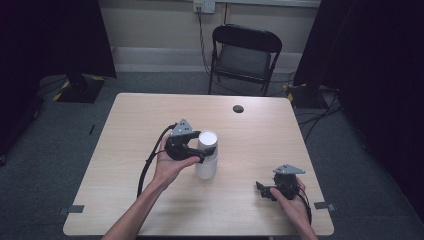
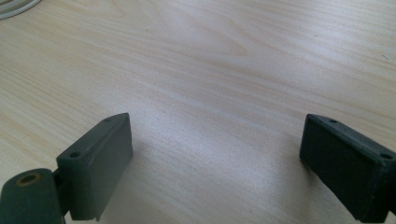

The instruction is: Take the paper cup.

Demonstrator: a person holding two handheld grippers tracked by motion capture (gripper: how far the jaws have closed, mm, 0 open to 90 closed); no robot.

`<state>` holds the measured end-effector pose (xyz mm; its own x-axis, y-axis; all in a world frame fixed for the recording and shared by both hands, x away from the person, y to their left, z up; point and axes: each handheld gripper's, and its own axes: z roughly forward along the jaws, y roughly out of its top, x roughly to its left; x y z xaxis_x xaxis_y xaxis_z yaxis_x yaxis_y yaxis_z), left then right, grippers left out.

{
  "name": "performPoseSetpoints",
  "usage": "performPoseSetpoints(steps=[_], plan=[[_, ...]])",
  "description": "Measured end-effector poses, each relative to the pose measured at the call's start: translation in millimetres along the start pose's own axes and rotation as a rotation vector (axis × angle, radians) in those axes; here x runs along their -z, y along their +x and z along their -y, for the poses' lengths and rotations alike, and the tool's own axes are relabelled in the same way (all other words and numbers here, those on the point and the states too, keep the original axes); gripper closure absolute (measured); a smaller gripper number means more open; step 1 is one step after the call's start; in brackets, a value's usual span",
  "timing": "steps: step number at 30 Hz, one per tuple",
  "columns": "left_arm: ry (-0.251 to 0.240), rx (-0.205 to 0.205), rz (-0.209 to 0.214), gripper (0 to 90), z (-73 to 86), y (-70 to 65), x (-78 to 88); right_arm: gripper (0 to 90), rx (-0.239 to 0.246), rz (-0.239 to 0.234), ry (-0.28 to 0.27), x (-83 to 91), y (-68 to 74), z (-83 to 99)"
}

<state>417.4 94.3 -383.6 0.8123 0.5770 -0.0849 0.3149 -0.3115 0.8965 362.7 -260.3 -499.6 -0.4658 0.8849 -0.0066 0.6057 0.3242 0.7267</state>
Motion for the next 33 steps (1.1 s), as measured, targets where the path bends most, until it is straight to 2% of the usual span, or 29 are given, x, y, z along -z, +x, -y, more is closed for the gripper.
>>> performPoseSetpoints(steps=[6,12,16,18,22,28,33], plan=[[0.018,-0.005,0.002,21.8,1.3,0.8,-7.5,9.1,0.001,0.0,0.0,-0.1,-0.1,-0.1],[0.02,-0.001,0.004,23.7,1.2,0.0,-7.8,9.1,0.001,0.0,0.0,-0.1,-0.1,-0.1],[0.034,-0.019,0.0,23.3,1.8,-2.0,-10.0,9.1,0.001,0.0,0.0,-0.1,-0.1,-0.1],[0.037,-0.014,-0.003,23.7,2.0,-2.3,-10.5,9.1,0.001,0.0,0.0,-0.1,-0.1,-0.1],[0.04,-0.022,-0.006,28.7,1.4,-3.0,-10.0,9.1,0.001,0.0,0.0,-0.1,-0.1,-0.1],[0.032,-0.028,-0.014,29.2,0.1,-4.6,-8.6,9.1,0.0,0.0,0.0,-0.1,-0.1,-0.1],[0.013,-0.017,-0.02,29.4,-1.9,-5.1,-5.3,9.1,0.001,0.0,0.0,-0.1,-0.1,-0.1]])
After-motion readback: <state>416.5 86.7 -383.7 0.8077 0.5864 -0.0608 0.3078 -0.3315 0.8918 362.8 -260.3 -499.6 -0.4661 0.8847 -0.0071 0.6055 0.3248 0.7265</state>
